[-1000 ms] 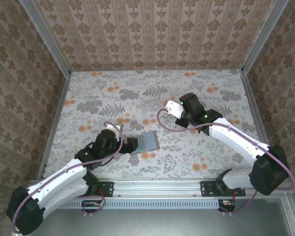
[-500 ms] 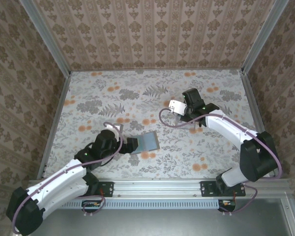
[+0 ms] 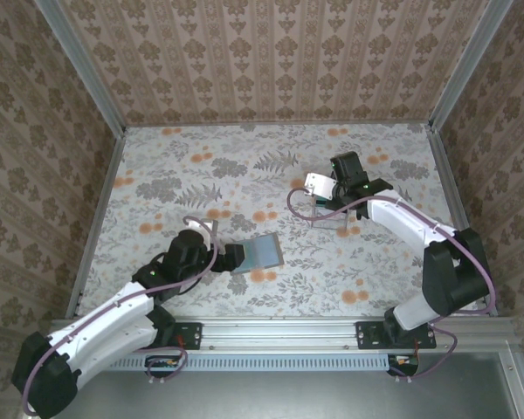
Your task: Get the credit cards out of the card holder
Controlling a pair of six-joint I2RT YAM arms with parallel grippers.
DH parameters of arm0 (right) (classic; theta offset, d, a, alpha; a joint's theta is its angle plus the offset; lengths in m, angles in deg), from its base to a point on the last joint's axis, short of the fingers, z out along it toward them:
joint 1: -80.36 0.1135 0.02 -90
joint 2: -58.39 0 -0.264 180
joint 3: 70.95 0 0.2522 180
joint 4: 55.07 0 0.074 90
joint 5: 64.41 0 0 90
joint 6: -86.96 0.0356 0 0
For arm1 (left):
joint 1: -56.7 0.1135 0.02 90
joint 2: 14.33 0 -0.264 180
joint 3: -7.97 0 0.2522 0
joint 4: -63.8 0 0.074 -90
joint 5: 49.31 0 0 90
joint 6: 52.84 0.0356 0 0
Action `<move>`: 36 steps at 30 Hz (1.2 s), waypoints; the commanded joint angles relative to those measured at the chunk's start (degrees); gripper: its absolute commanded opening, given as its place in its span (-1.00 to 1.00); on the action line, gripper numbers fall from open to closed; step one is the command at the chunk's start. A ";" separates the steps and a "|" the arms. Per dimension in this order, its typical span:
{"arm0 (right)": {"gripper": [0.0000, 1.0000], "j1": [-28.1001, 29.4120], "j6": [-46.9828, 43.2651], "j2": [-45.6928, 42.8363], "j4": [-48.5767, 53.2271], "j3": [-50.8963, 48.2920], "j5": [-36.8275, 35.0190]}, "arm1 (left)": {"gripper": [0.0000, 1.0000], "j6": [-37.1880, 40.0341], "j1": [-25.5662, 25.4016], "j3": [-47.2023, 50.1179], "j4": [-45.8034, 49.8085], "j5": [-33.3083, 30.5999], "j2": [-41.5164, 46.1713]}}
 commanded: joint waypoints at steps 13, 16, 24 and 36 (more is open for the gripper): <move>-1.00 -2.39 -6.88 2.78 -0.32 -0.92 0.94 | 1.00 -0.05 1.03 0.70 0.65 0.48 -0.50; -1.00 -2.83 -7.06 3.41 -0.31 -1.23 1.17 | 1.00 -0.06 1.11 0.65 0.66 0.48 -0.68; -0.79 -2.95 -4.34 5.74 -3.74 0.53 -1.48 | 1.00 -0.15 1.37 0.74 0.46 0.65 -0.99; 0.02 -3.07 3.00 7.24 -8.94 4.01 -4.95 | 1.00 -0.02 1.66 0.87 0.40 0.75 -1.05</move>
